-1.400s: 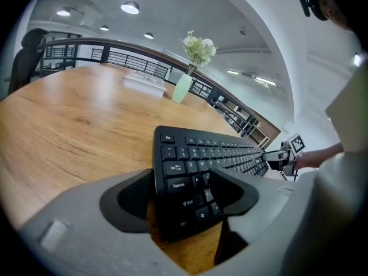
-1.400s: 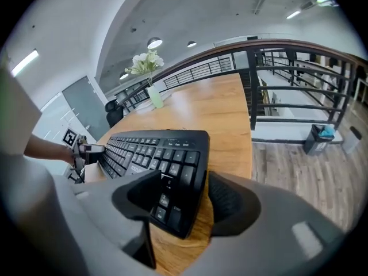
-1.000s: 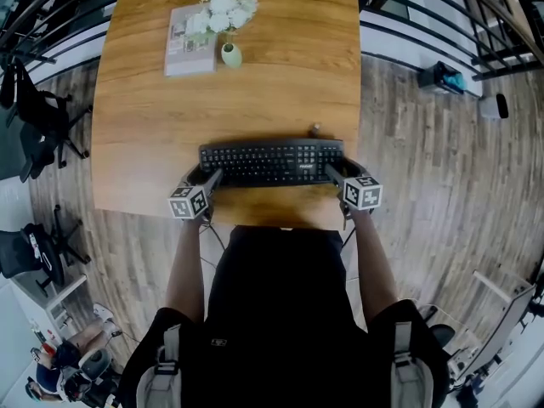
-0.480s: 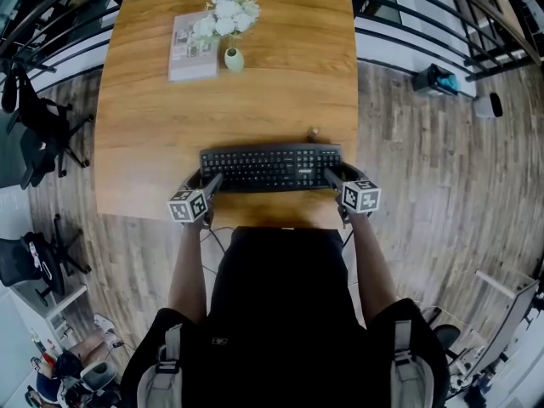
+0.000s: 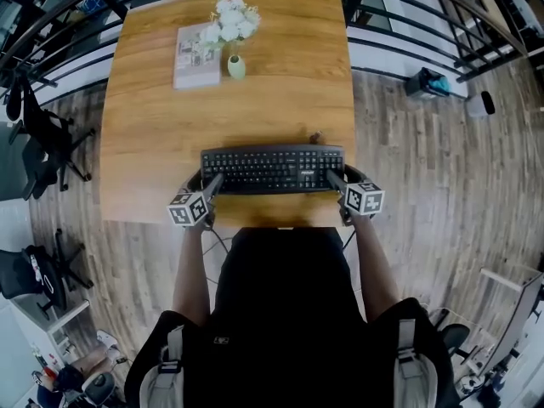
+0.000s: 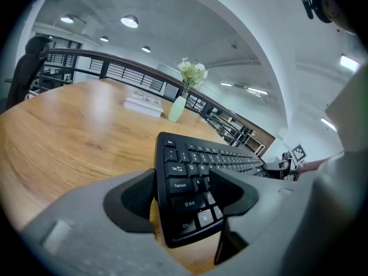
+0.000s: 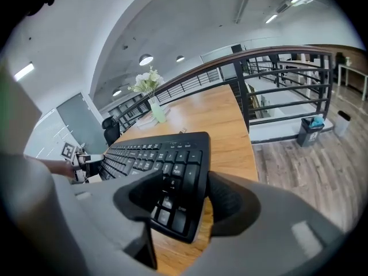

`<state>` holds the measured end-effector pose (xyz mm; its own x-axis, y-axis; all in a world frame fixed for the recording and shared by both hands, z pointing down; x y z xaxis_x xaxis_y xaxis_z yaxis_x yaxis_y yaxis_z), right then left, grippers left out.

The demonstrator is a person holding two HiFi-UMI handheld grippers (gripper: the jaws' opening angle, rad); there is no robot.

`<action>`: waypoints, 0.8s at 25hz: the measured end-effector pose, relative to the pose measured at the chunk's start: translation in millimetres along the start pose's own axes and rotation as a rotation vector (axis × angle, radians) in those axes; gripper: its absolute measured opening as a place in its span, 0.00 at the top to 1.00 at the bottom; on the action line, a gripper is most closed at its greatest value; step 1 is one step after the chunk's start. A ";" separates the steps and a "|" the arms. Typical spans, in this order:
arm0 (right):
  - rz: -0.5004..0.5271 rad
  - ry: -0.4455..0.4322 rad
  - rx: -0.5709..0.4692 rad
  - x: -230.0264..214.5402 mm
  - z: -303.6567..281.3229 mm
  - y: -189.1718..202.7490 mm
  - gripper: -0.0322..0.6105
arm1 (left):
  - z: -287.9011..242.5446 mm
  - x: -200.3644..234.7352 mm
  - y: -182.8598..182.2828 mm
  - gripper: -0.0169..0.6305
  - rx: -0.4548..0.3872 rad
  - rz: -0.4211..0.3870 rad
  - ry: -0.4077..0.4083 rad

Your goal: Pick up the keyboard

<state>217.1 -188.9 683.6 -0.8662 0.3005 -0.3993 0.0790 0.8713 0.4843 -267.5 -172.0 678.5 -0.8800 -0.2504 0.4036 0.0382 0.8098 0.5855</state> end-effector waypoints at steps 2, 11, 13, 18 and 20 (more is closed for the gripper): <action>0.004 0.004 -0.023 5.7 6.0 -1.7 0.58 | 6.0 -0.9 -6.5 0.51 -0.021 -0.017 0.006; -0.010 0.009 -0.093 33.3 36.0 -2.3 0.58 | 35.7 -4.5 -26.4 0.51 -0.130 -0.039 0.033; -0.015 0.013 -0.107 41.1 42.1 0.8 0.58 | 43.3 -5.4 -27.7 0.51 -0.148 -0.041 0.036; 0.012 0.032 -0.143 55.1 58.7 -4.7 0.58 | 58.7 -8.4 -32.1 0.51 -0.181 -0.054 0.052; 0.032 0.040 -0.159 60.3 64.1 -9.7 0.58 | 64.7 -9.1 -32.9 0.51 -0.193 -0.059 0.055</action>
<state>195.8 -154.3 604.9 -0.8835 0.3091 -0.3520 0.0310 0.7883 0.6145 -291.4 -161.9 610.0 -0.8563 -0.3275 0.3994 0.0820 0.6773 0.7311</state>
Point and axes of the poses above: the fingertips, and each gripper's own axes: z backward along the fingers, x to its left, y out of its underside, the point moved 10 cm from there along z, backward along the fingers, and after that the axes turned 12 degrees about x, right-handed, at the moved point
